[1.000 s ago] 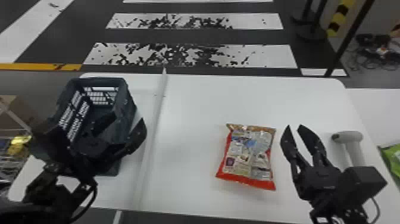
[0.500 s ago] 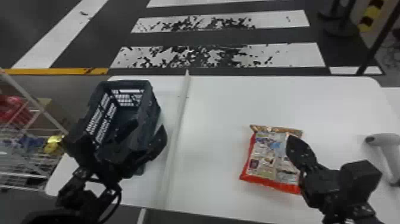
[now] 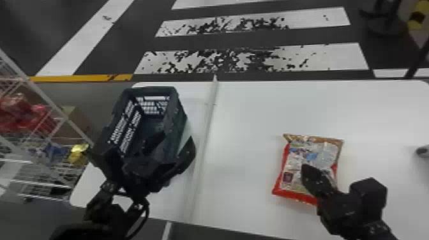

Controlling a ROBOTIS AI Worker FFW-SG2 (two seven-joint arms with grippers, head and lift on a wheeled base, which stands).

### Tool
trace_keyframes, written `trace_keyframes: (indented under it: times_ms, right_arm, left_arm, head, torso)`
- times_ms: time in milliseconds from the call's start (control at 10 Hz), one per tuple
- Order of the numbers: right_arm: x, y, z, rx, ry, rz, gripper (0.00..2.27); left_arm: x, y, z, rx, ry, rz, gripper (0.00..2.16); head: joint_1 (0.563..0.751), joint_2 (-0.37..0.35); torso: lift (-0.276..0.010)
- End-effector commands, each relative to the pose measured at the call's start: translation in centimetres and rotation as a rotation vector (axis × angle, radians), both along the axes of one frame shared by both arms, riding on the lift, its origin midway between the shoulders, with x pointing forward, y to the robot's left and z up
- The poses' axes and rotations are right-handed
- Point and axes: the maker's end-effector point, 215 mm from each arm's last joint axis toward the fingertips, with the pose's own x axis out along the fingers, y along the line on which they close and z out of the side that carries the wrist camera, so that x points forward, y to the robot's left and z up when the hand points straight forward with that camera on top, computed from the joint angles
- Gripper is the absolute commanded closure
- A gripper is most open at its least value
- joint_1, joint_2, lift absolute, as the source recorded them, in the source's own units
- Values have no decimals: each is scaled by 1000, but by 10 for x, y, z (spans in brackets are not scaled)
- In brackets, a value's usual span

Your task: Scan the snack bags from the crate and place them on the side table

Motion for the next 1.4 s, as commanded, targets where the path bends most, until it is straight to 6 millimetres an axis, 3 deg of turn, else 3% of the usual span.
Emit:
trace_keyframes:
  times_ms: [0, 300, 500, 800, 900, 1100, 1300]
  right_arm:
    - [-1, 0, -22, -26, 31, 9, 2223]
    - [-9, -4, -51, -66, 77, 18, 2223]
    - [-9, -5, -49, -77, 69, 22, 2223]
    - [9, 2, 28, -25, -65, 14, 2223]
    - [16, -2, 40, -21, -90, 5, 2223]
    - [37, -9, 49, -30, -118, -6, 2219]
    - [53, -14, 46, -47, -123, -11, 2219]
  left_arm:
    - [-1, -1, -4, -3, 7, -5, 39]
    - [-2, -1, -9, -3, 12, -8, 39]
    - [-2, -5, -11, -8, 14, -14, 39]
    - [-2, -6, -10, -6, 15, -20, 39]
    - [-2, -6, -9, -6, 13, -21, 39]
    - [-2, -7, -8, -4, 10, -26, 39]
    - [2, -11, -6, 1, 7, -41, 39]
  head:
    - [695, 236]
    - [695, 237]
    - [695, 234]
    - [695, 229]
    - [695, 230]
    - [695, 223]
    - [695, 208]
  torso:
    - [-81]
    - [-81]
    - [-81]
    - [-81]
    - [-81]
    - [-81]
    - [-81]
